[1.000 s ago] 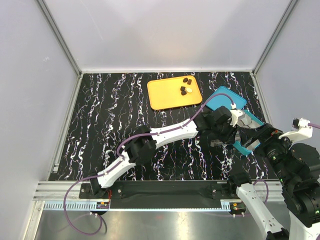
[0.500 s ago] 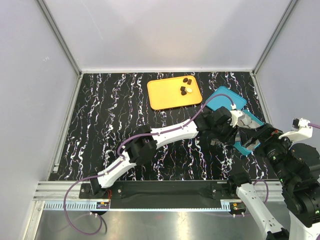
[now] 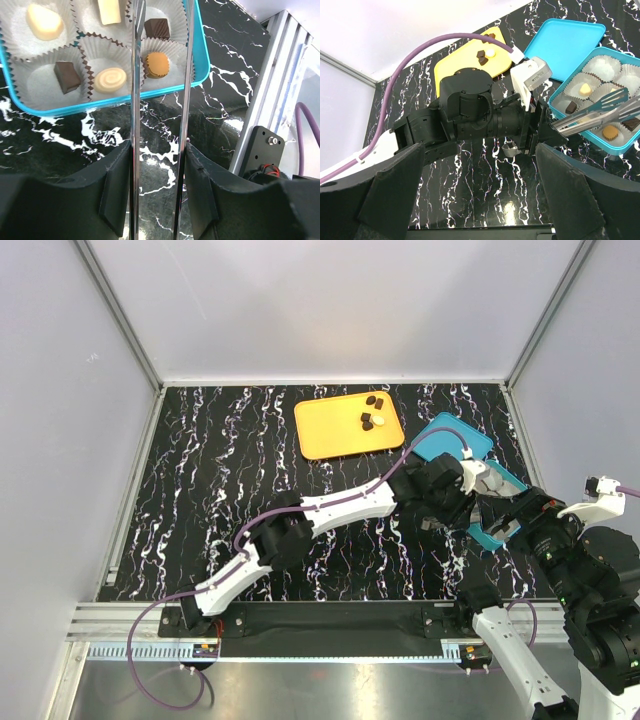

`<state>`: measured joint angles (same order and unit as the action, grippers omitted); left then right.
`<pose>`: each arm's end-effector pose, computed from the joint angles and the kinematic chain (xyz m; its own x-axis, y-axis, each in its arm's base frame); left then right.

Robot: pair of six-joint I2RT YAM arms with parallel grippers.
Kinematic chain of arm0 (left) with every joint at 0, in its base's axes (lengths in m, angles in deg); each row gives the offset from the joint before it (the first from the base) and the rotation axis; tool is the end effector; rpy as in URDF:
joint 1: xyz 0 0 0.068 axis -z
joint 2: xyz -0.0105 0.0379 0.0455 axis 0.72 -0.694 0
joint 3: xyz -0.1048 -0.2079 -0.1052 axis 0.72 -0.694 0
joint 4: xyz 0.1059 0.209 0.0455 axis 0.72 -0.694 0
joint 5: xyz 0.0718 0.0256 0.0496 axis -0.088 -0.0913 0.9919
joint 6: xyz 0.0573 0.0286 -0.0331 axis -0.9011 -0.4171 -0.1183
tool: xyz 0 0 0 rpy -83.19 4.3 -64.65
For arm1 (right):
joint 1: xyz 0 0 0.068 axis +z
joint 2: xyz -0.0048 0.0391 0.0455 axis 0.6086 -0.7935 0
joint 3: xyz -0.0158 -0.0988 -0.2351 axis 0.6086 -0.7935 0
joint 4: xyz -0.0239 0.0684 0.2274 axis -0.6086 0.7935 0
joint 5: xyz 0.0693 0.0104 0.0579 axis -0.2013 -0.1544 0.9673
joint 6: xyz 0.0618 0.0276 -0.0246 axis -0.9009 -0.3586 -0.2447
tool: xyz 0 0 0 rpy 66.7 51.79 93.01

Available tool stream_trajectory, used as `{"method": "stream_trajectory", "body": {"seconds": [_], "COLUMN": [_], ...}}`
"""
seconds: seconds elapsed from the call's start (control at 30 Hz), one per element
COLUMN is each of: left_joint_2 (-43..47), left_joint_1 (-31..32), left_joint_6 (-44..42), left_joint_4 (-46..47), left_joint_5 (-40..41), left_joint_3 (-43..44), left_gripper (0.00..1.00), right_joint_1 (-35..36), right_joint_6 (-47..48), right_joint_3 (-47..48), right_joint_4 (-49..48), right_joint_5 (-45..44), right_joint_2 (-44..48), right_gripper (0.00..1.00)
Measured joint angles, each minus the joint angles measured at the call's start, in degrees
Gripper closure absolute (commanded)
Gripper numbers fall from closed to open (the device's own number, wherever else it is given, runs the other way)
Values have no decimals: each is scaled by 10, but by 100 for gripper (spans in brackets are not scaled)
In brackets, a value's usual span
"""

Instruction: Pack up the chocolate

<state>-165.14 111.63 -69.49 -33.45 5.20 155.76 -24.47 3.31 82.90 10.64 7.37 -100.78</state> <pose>0.2097 -0.5015 0.2043 -0.5396 0.4381 -0.7189 0.8386 0.3556 -0.4127 0.0244 -0.0027 0.4065 -0.2488 0.4291 -0.8683 0.0300 0.8995 0.4359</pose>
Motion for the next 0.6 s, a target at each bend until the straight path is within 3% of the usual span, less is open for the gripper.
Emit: {"method": "stream_trajectory", "body": {"seconds": [0.17, 0.33, 0.6], "left_joint_2": [38, 131, 233], "left_joint_1": [-2, -31, -174], "left_joint_6": [-15, -17, -19], "left_joint_4": [-21, -40, -56], "left_joint_5": [36, 71, 139], "left_joint_3": [-11, -38, -101], "left_gripper": [54, 54, 53], "right_joint_1": [0, 0, 0], "right_joint_6": [-3, -3, -8], "right_joint_3": [1, 1, -1], "right_joint_4": [0, 0, 4], "right_joint_5": [0, 0, -2], "right_joint_2": [0, -1, -28], "right_gripper": [0, 0, 1]}}
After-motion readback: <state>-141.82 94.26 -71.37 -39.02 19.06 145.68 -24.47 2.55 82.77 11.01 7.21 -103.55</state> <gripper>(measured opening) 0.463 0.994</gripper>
